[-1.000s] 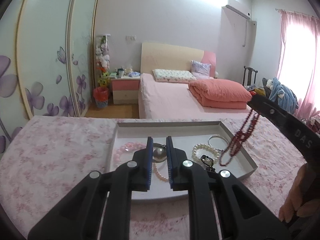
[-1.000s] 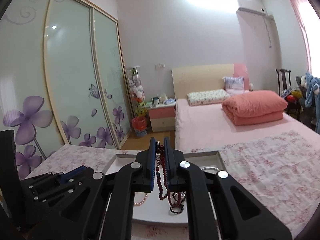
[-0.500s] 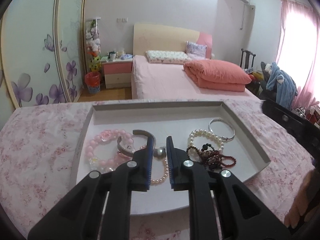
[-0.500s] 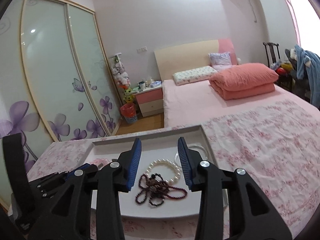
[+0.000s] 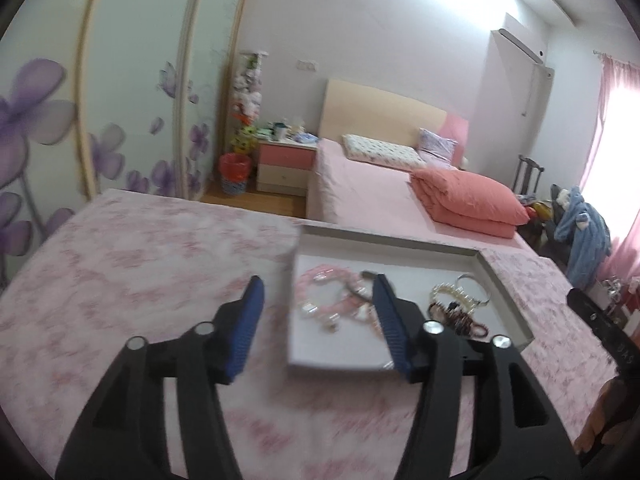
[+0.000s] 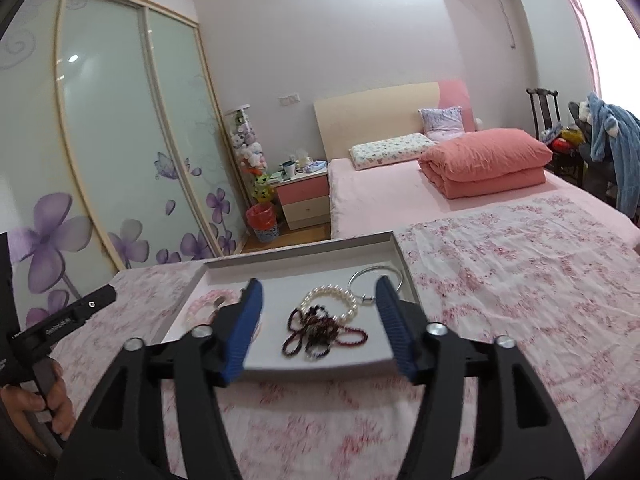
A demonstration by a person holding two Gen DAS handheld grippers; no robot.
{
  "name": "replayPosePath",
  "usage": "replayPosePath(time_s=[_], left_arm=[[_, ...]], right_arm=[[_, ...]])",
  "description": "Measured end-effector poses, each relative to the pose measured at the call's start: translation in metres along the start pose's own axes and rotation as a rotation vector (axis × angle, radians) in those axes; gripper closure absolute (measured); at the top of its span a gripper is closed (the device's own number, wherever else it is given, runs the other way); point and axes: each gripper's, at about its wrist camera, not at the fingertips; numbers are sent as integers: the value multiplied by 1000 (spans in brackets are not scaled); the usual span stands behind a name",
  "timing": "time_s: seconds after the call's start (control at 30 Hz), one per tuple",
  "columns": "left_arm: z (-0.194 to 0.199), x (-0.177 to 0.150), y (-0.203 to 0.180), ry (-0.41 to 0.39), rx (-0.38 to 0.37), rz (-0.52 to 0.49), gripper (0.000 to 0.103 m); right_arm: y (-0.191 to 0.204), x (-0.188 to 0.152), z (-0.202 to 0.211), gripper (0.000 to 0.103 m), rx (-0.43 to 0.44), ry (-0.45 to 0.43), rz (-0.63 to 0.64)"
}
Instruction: Organize jewelry
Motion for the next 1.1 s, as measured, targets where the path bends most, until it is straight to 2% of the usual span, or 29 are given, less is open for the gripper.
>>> replayPosePath(time_s=[0.13, 0.2, 0.3, 0.37, 0.4, 0.57, 0.8, 1.1], left_arm=[[40, -17, 4, -32, 57, -34, 30], [56, -24, 5, -58, 70, -48, 24], [78, -32, -2, -94, 78, -74, 16], [92, -37, -9, -118, 72, -87, 6], [96, -37, -11, -128, 71, -91, 5], [110, -45, -26, -142, 52, -111, 4], [113, -58, -36, -139, 69, -124, 4], [118, -68, -37, -153, 46, -117, 4]], right_arm=[[7, -13, 23, 31, 18, 10, 15], [11, -20, 34, 23, 13, 5, 28], [18, -30, 49, 9, -2, -13, 64], [23, -36, 57, 5, -7, -20, 85], [25, -39, 61, 2, -10, -27, 96], [31, -51, 78, 2, -43, -72, 143], [26, -63, 90, 2, -40, -86, 129], [22, -72, 96, 2, -29, -92, 123]])
Point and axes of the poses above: each gripper's, at about its wrist camera, not at the fingertips, and z roughly against the way its jaws point, y to its left, x to its top, and after that the axes turned 14 degrees about -z, right-handed
